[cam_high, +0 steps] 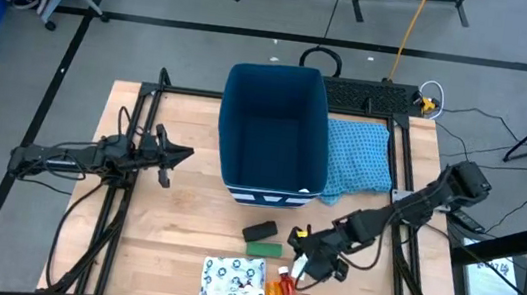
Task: Pick & place medical supplies in basket/bin
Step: Put the white pill bottle into the blue bin
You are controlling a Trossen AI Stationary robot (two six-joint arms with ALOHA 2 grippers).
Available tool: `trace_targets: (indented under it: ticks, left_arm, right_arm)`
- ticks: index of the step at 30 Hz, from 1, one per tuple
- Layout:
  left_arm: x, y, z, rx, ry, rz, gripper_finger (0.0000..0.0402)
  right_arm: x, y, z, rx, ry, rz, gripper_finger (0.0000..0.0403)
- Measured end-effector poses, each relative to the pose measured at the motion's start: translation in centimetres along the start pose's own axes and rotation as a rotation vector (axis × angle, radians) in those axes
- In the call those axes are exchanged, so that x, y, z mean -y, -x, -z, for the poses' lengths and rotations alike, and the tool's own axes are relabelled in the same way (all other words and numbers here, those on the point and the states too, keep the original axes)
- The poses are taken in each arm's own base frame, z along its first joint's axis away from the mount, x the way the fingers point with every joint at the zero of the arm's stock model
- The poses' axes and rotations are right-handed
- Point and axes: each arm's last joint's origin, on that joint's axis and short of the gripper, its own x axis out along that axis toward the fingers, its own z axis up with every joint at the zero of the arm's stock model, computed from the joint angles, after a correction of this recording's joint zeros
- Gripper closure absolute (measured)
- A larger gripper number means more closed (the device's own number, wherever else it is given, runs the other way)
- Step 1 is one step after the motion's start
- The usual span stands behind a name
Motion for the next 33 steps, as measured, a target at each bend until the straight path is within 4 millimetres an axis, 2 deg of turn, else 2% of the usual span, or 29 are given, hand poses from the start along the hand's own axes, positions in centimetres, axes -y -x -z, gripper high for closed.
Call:
trace_targets:
  ticks: [12, 22, 25, 33]
  left_arm:
    - [0.0, 0.0, 0.2, -0.023, 0.015, -0.009, 0.0366]
    - [0.0, 0.0, 0.2, -0.024, 0.021, -0.009, 0.0366]
    - [0.0, 0.0, 0.2, -0.024, 0.020, -0.009, 0.0366]
    - [0.0, 0.0, 0.2, -0.024, 0.019, -0.009, 0.0366]
  right_arm:
    - [0.3, -3.7, 1.5, -0.044, 0.017, -0.102, 0.0149]
    - [1.2, -4.5, 2.6, -0.039, -0.048, -0.147, 0.0152]
    - [1.4, -4.2, 2.6, -0.027, -0.082, -0.148, 0.0171]
    - [2.0, -3.2, 2.5, 0.042, -0.154, -0.160, 0.0251]
